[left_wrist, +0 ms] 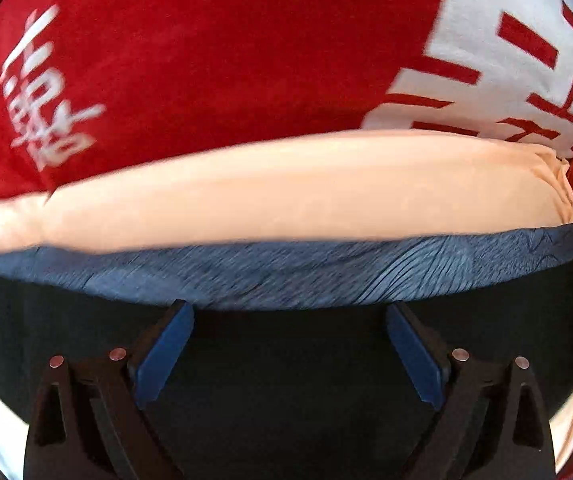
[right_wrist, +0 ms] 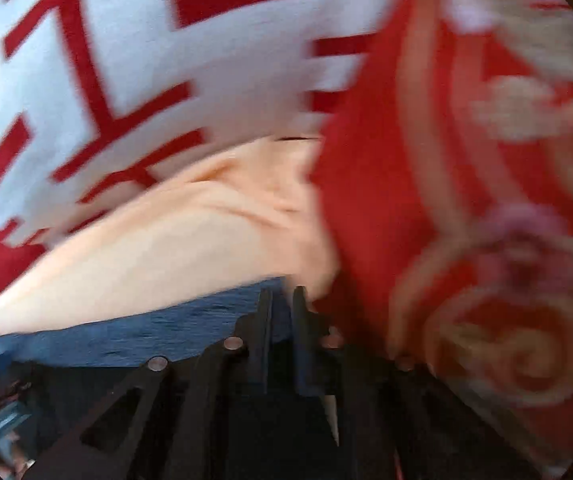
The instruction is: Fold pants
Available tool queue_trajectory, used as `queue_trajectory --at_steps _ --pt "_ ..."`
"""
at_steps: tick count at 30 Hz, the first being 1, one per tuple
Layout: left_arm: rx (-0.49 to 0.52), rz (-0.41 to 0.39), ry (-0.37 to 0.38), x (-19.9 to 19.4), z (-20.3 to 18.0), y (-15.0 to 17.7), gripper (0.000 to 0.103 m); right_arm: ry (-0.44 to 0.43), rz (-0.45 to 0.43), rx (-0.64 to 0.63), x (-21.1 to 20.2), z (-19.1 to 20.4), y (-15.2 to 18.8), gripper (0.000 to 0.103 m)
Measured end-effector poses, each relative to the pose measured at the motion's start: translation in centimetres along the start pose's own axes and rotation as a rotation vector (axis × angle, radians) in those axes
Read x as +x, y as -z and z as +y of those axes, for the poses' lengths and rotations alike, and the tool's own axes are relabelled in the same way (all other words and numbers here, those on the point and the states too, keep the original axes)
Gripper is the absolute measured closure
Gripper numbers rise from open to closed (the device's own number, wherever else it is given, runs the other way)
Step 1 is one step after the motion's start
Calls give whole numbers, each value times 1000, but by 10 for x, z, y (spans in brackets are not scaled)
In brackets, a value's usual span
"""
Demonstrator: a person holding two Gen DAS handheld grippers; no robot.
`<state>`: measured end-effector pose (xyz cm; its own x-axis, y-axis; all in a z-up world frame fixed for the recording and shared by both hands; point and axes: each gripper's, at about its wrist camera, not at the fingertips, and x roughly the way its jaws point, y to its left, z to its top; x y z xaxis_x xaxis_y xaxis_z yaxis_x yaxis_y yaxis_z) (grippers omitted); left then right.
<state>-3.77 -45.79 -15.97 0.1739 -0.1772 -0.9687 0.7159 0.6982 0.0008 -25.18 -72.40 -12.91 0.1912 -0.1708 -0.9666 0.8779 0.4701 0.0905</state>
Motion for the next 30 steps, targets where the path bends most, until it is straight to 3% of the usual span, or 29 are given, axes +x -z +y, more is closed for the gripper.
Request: queue_trajectory --at_steps 3,7,13,17,20,23,26,30 --pt "11 13 -47 -16 11 14 6 -78 -19 14 -26 -1 16 60" --pt "23 36 -76 -38 22 47 6 -138 -31 -6 -60 0 50 60" --pt "19 93 -94 -43 22 88 6 -79 8 -55 -64 10 94 57" --pt "13 84 -94 -43 20 94 6 -18 -15 -4 -62 3 84 57" --pt "9 78 -101 -39 13 101 6 76 -25 -51 -57 1 79 57" --pt "-39 74 -85 -30 15 89 6 42 58 -11 -26 -10 65 63" --pt "-56 84 -87 -28 18 79 6 16 2 -14 -30 -10 46 67" --pt "-15 46 -85 -44 6 71 6 -65 -49 39 -68 -7 55 56"
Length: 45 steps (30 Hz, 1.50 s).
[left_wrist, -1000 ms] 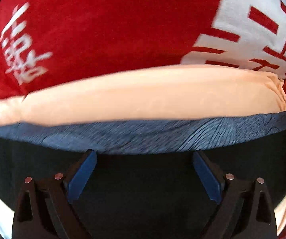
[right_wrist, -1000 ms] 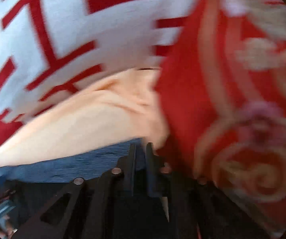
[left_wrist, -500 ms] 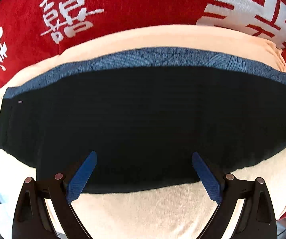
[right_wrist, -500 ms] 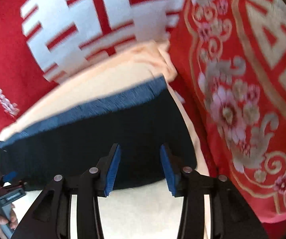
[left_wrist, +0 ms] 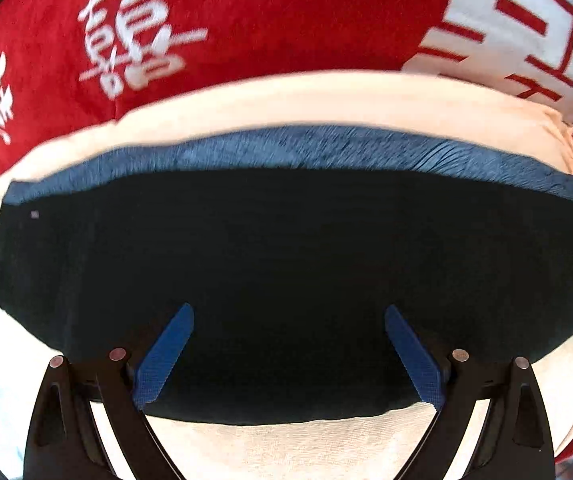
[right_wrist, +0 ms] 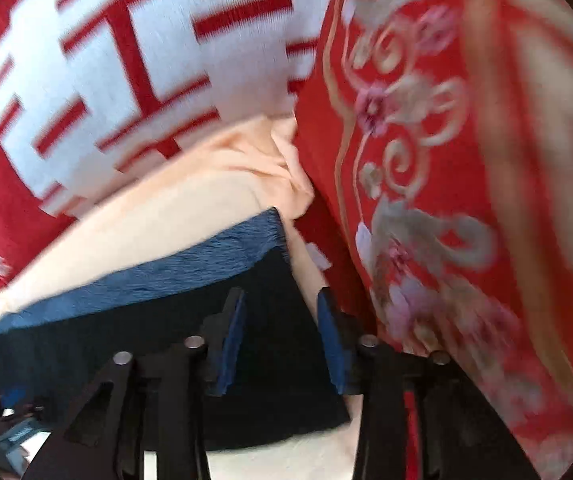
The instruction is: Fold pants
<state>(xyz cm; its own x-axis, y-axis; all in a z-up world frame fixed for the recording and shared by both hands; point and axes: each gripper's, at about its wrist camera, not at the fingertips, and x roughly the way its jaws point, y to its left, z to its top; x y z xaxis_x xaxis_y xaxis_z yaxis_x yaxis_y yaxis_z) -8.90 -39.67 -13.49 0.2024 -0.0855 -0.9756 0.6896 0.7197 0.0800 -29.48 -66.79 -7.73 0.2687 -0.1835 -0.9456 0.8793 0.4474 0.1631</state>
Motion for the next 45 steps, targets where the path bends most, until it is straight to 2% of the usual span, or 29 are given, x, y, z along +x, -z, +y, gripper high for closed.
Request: queue_trajectory --at_steps 3,6,8,13,14,16,18,22,25,28,29,31,36,40,43,44,45 --pt "23 -33 32 -9 -15 -10 6 -64 32 57 -17 0 34 56" --pt "63 -65 54 -14 -46 -19 6 -49 71 131 -11 -10 60 56" --pt "81 -74 73 -12 -54 -30 6 -42 81 206 -1 -22 68 56" --pt "155 -110 190 -17 -116 -47 6 -54 9 294 6 -42 60 57" --pt "181 -119 212 -17 -127 -50 6 -59 -1 297 4 -44 60 61" --pt "278 -148 250 -23 -165 -52 6 -69 -14 289 -1 -46 61 65" --pt "344 -165 268 -20 -182 -61 6 -93 -23 288 -8 -52 63 67" --pt "428 -142 364 -17 -215 -80 6 -160 -30 288 -4 -55 63 64" --pt "480 -97 413 -13 -237 -84 6 -168 -26 272 3 -53 61 64" --pt "526 -88 424 -4 -249 -91 7 -144 -23 252 6 -49 59 70" --pt "548 -82 431 -3 -255 -92 18 -132 -19 249 6 -48 60 73" --pt "582 -58 426 -1 -263 -91 25 -128 -15 260 3 -48 63 74" --pt "647 -77 500 -15 -266 -96 25 -177 -11 353 -6 -52 78 73" --pt "758 -28 464 -7 -279 -95 25 -229 -24 451 3 -61 88 73" --pt "780 -27 495 -7 -284 -95 26 -252 -67 455 5 -61 85 73" --pt "782 -27 507 -8 -285 -95 43 -253 -63 446 8 -59 83 78" --pt "785 8 566 -7 -286 -95 59 -250 -59 438 10 -58 81 92"
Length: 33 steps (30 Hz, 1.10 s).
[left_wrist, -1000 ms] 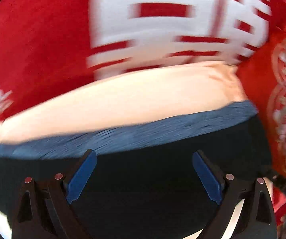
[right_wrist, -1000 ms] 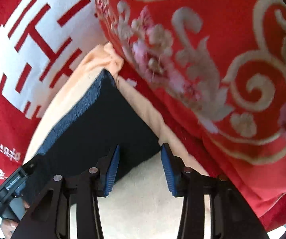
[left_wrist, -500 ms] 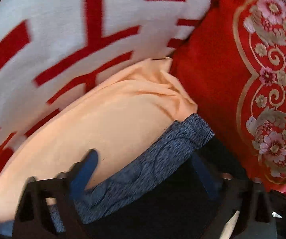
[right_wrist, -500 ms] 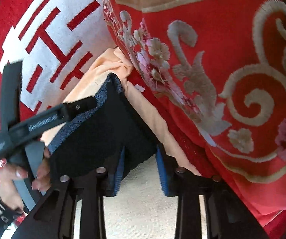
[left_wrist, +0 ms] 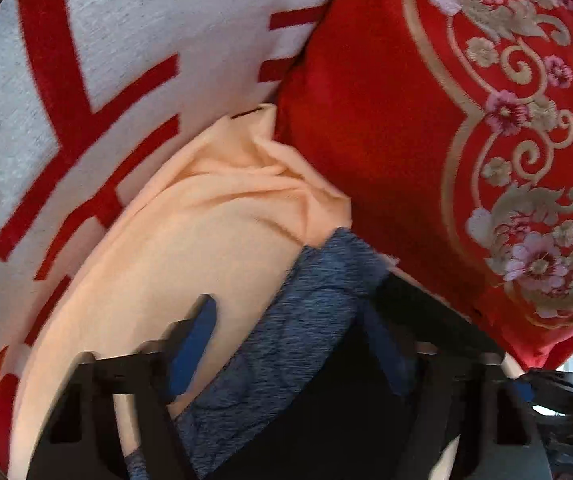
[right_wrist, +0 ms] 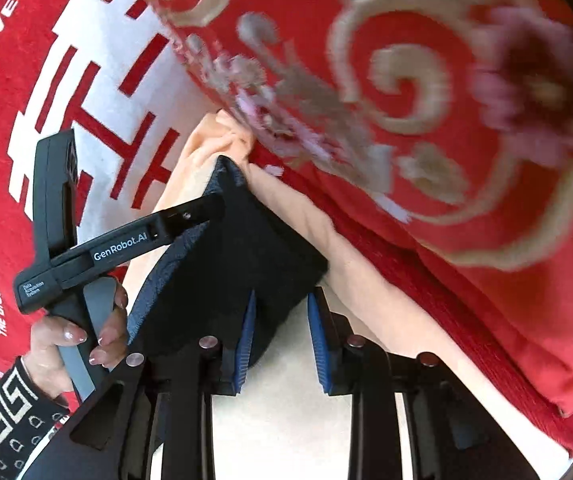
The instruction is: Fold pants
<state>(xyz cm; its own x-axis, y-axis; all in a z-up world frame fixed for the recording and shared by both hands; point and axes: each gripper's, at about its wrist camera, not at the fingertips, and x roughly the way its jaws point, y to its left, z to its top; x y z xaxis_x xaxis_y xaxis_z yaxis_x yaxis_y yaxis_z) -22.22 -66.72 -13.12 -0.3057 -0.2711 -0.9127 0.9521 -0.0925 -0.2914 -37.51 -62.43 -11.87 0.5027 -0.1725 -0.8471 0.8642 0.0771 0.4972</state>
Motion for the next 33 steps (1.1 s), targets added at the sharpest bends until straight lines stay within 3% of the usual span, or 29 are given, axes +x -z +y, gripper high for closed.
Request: queue_trajectory --at_steps 1,4,10,13,17,19,21,23,24,28,33 --pt "-10 13 53 1 -1 -1 78 -12 7 -8 1 2 -1 93" --pt "-2 4 56 -4 -5 -1 85 -25 -8 -54 -9 13 -3 94" --pt "-63 -76 19 -42 1 -1 85 -91 -52 -100 -24 34 -17 95" --pt "-65 -67 -30 -37 5 -3 85 -90 -67 -125 -21 42 -22 95" --pt "-34 -29 -142 -7 4 -3 84 9 -26 -103 -2 28 -18 95" --pt "-44 -71 -190 -6 1 0 84 68 14 -109 13 18 -12 94" --pt "-75 -75 -207 -11 -1 0 79 65 21 -122 12 18 -10 93" --pt "-80 -91 -248 -25 1 4 44 67 21 -112 7 17 -10 87" --pt "-79 -101 -250 -33 1 1 40 73 28 -106 4 15 -9 84" --pt "-79 -101 -201 -58 -6 8 39 65 -10 -107 -20 14 -4 82" --pt "-131 -78 -214 -78 -7 45 39 -17 -43 -174 -28 39 -14 82"
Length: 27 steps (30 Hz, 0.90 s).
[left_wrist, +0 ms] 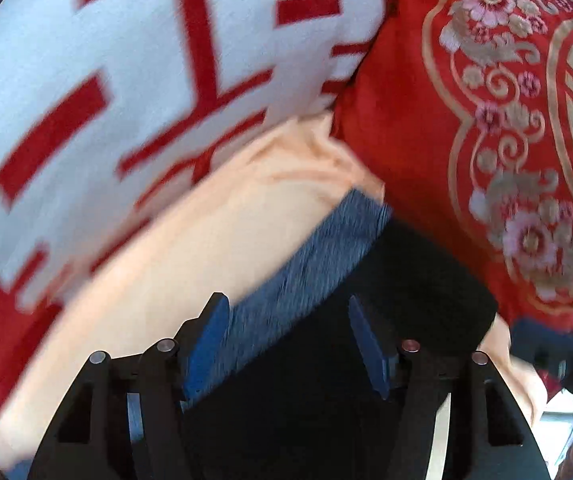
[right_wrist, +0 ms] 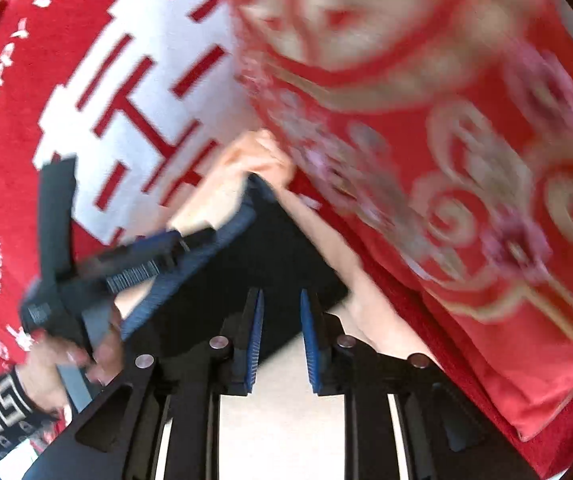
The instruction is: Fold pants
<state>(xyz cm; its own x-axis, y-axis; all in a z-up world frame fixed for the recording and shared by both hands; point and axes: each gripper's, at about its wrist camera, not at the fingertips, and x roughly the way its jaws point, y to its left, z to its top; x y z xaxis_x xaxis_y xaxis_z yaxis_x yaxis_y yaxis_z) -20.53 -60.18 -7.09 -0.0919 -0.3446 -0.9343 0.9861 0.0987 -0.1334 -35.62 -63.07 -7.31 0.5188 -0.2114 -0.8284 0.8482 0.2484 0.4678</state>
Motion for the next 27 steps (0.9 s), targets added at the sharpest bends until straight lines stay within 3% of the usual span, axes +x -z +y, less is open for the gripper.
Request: queue_trajectory --at_steps 4,7,10,12,14,20,27 --pt "-73 48 -31 2 14 66 39 -15 44 -44 30 2 -18 82" --pt "-47 32 -81 -12 14 86 39 138 63 -107 42 -1 -22 82" --pt "-105 53 -93 -29 21 107 39 140 50 -90 26 1 -14 79" --pt "-153 68 -93 -43 27 124 39 118 69 -59 15 1 -3 60" --pt "-200 72 -95 -51 35 143 39 111 105 -48 9 2 11 54" --pt "-313 96 -131 -89 73 217 39 32 245 -102 10 33 63 54" --pt "-396 85 -208 -135 144 293 39 -106 361 -117 33 117 136 53"
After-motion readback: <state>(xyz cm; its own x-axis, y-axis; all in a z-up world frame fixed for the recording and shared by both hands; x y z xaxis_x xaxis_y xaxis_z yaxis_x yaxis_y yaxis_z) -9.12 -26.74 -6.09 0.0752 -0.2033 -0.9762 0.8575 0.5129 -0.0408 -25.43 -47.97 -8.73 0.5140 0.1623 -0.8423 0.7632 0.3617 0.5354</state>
